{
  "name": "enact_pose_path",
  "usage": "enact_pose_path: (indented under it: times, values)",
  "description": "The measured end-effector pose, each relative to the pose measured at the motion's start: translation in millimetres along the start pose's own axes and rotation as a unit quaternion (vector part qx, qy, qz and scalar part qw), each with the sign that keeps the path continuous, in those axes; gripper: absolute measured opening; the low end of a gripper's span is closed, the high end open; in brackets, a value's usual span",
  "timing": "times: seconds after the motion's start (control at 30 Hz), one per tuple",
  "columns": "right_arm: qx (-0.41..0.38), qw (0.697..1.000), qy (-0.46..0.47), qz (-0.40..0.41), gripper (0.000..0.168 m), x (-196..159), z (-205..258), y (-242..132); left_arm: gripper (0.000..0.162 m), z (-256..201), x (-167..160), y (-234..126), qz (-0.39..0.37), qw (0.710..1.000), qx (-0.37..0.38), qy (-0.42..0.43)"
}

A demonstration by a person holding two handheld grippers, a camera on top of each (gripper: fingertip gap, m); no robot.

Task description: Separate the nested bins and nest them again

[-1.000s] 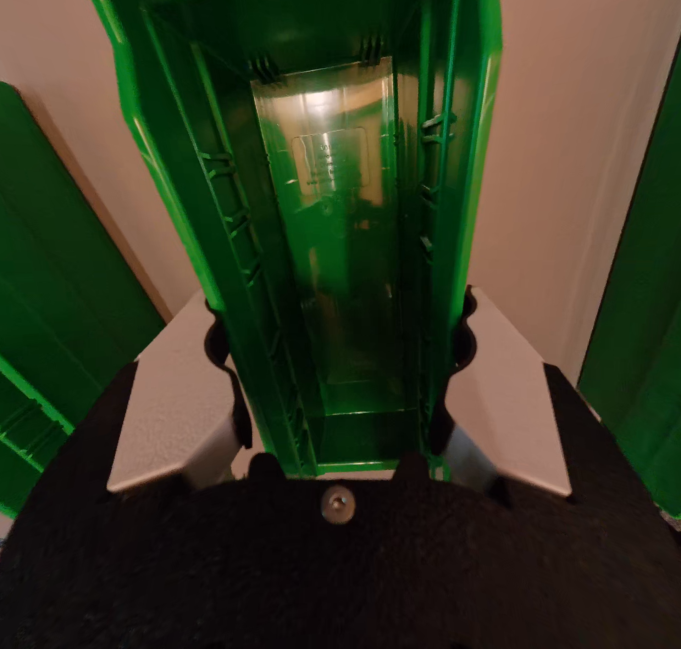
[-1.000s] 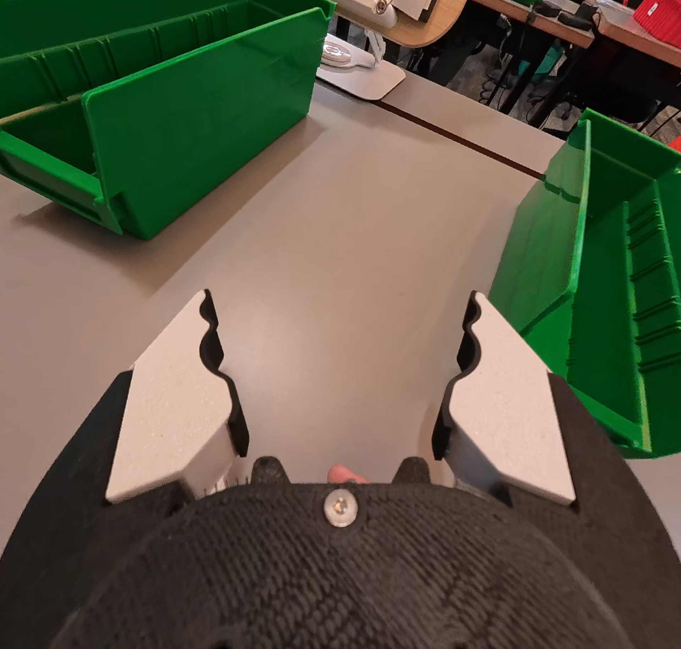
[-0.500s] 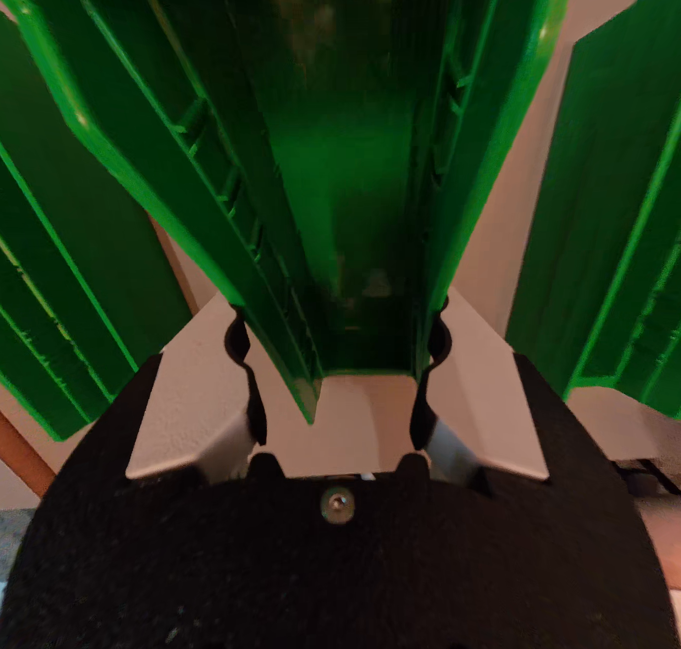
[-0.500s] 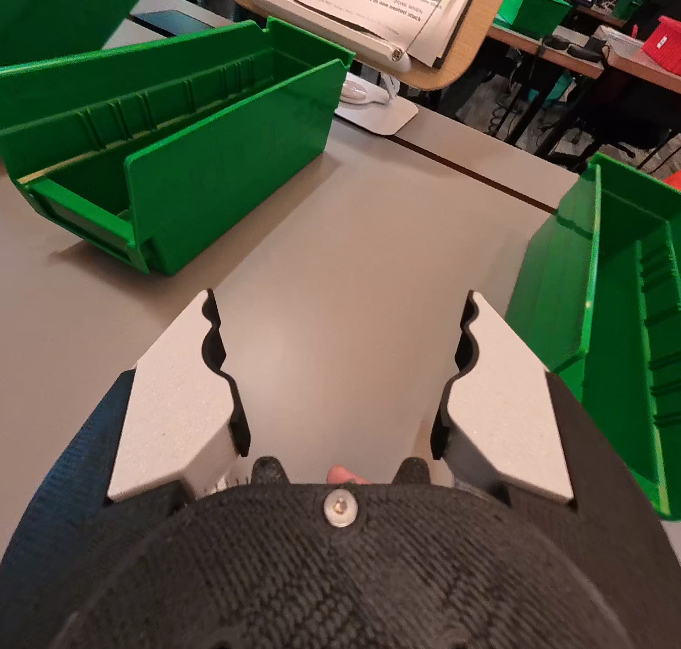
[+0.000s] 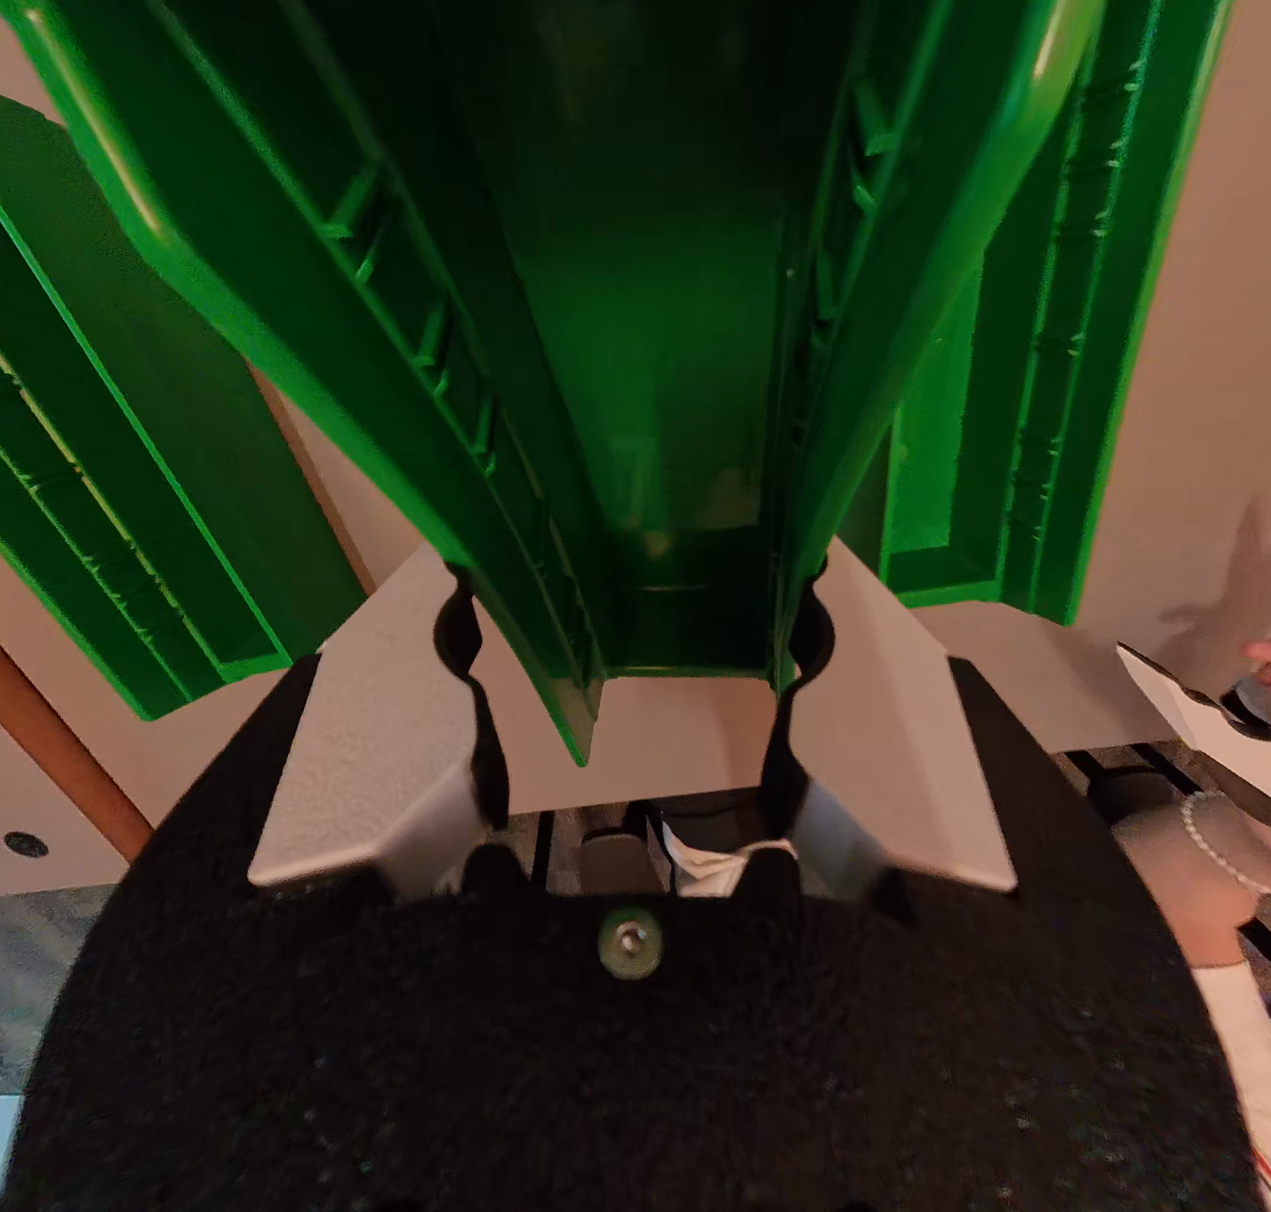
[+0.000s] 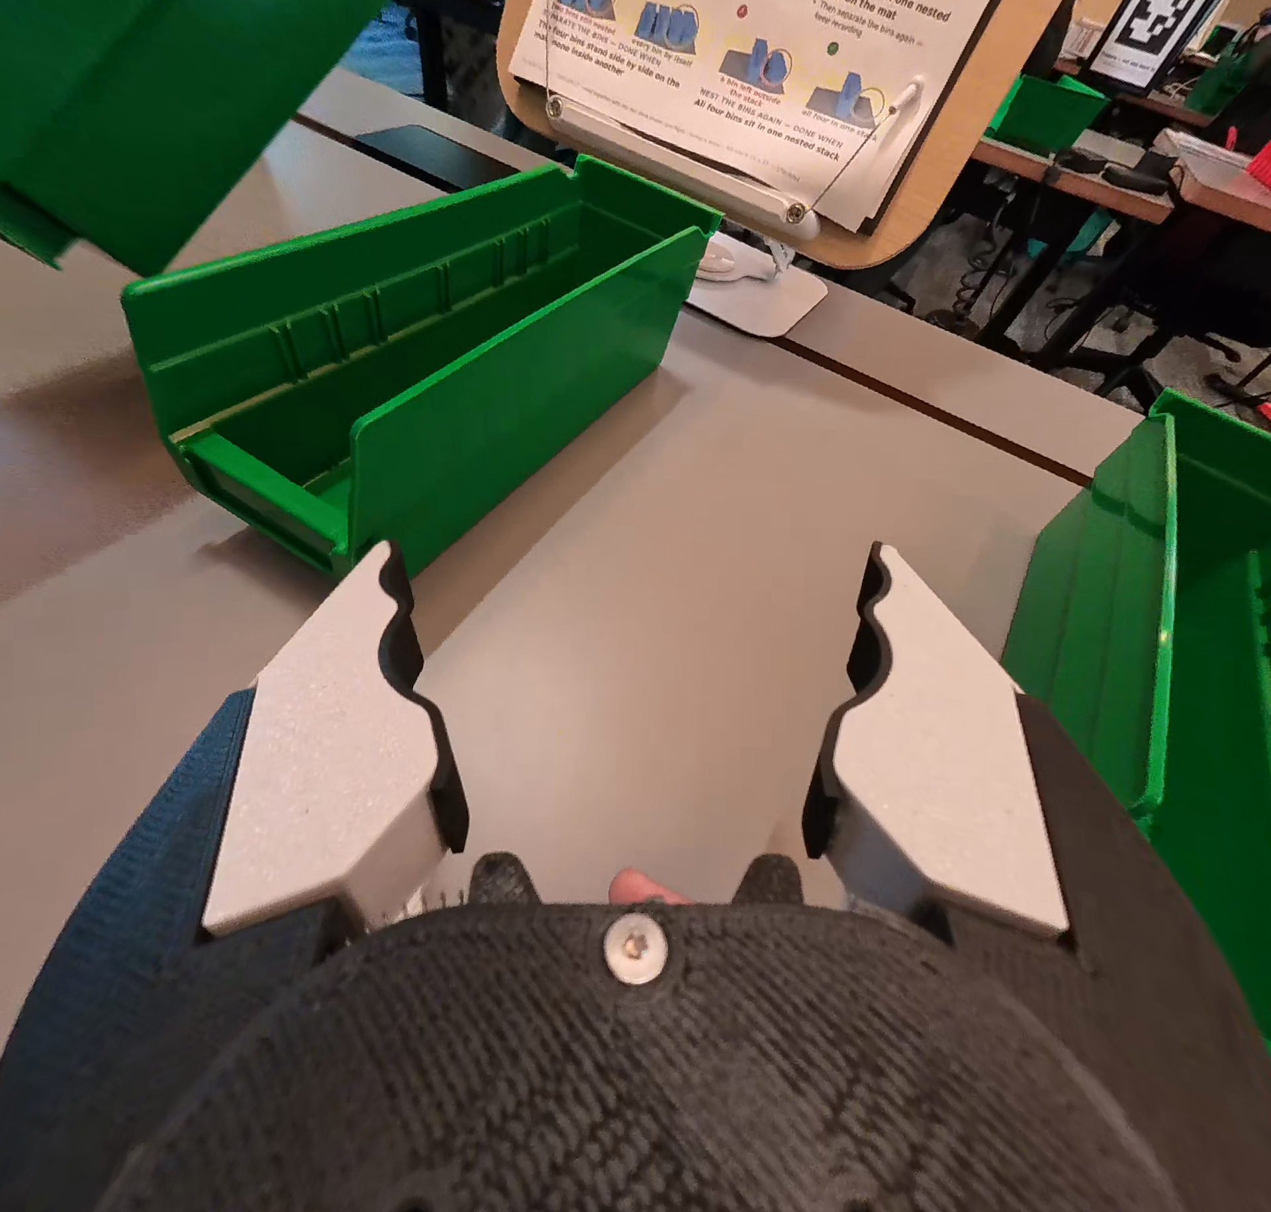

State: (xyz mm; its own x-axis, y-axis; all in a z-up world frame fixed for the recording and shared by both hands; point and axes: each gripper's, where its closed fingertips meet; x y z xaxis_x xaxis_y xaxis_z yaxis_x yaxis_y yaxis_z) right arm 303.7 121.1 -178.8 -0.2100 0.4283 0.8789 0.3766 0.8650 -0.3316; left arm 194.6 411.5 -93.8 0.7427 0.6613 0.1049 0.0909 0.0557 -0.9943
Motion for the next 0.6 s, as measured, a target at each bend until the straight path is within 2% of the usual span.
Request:
enact_pose_path:
  times: [0.27,0.4,0.6]
  values:
    - [-0.01,1.0,0.02,-0.003,0.127,-1.4,-14.4,-1.0,0.091,-48.3,-9.0,-22.7,0.021,0.999,-0.027,-0.013]
    - [-0.013,1.0,0.024,0.0,0.127,-4.7,-18.9,-2.1,0.09,-75.6,-11.9,-22.5,0.04,0.999,-0.02,0.007]
    - [-0.017,0.999,0.031,-0.005,0.127,-4.5,-25.2,-4.3,0.09,-101.7,-9.6,-42.4,0.045,0.999,-0.008,0.029]
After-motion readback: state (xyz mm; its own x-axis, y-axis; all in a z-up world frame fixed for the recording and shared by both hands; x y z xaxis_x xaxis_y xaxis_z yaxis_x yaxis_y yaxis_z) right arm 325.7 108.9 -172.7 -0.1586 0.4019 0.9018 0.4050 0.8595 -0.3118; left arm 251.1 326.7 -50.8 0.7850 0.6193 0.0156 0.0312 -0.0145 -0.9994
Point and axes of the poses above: each gripper's, where its closed fingertips meet, y out along the fingers, x out of its top, z = x × y across the jaws, and after that the axes turned 10 degrees about -y, right-handed
